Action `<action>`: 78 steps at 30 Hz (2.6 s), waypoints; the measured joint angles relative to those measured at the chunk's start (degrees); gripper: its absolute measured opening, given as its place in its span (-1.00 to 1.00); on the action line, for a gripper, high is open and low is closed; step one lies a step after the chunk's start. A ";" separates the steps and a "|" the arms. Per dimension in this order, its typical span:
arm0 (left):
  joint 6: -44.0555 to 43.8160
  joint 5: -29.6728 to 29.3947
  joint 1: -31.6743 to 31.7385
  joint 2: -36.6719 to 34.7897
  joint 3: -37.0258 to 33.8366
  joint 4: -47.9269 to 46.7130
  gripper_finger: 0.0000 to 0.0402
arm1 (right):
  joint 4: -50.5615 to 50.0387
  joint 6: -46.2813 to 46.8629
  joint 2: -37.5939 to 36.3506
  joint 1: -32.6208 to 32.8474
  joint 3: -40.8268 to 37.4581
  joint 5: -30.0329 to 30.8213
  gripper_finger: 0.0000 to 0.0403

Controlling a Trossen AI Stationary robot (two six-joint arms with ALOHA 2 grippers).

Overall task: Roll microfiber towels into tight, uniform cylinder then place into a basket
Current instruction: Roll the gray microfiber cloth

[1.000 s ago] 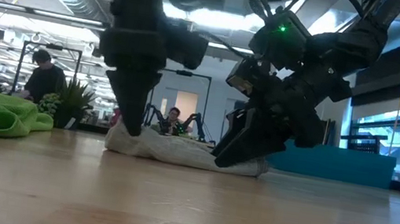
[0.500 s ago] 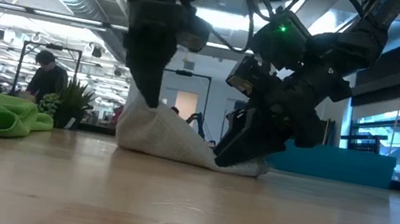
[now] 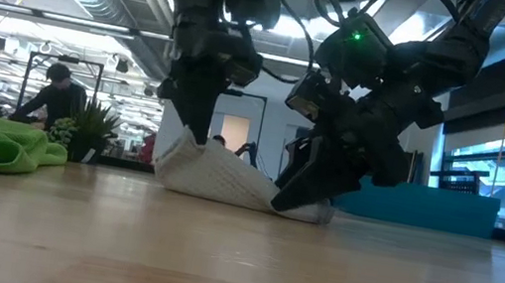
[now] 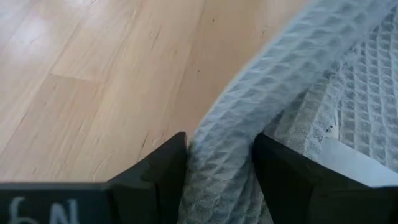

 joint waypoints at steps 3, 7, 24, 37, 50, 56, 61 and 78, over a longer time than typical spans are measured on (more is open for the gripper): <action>-0.01 -0.30 1.24 0.47 0.05 0.50 -0.99 | 0.00 -0.02 0.00 -0.02 0.01 0.03 -0.09; 0.27 -0.95 2.28 1.93 -0.02 2.24 -0.99 | 0.10 -0.11 0.00 -0.02 0.00 0.09 -0.09; 1.92 -5.85 3.17 8.14 0.29 7.68 -0.99 | 0.34 -0.17 0.00 -0.02 0.02 0.17 -0.09; 3.52 -6.11 2.77 9.20 0.19 7.71 -0.99 | 0.33 7.56 -0.46 -0.33 0.02 1.67 -0.59; 8.44 -6.78 -1.41 9.33 0.13 7.12 -0.99 | -3.54 19.76 -5.72 -9.96 -0.17 -20.15 -0.80; 9.72 -7.92 -3.24 9.33 0.07 6.92 -0.99 | -4.75 24.01 -5.75 -14.43 -0.17 -23.32 -0.82; 11.03 -8.23 -4.29 9.33 0.02 6.58 -0.99 | -6.14 25.46 -5.75 -16.84 -0.11 -20.95 -0.82; 18.58 -8.54 -4.91 9.35 0.00 6.68 -0.99 | -6.41 28.46 -3.03 -18.97 0.13 -13.09 -0.82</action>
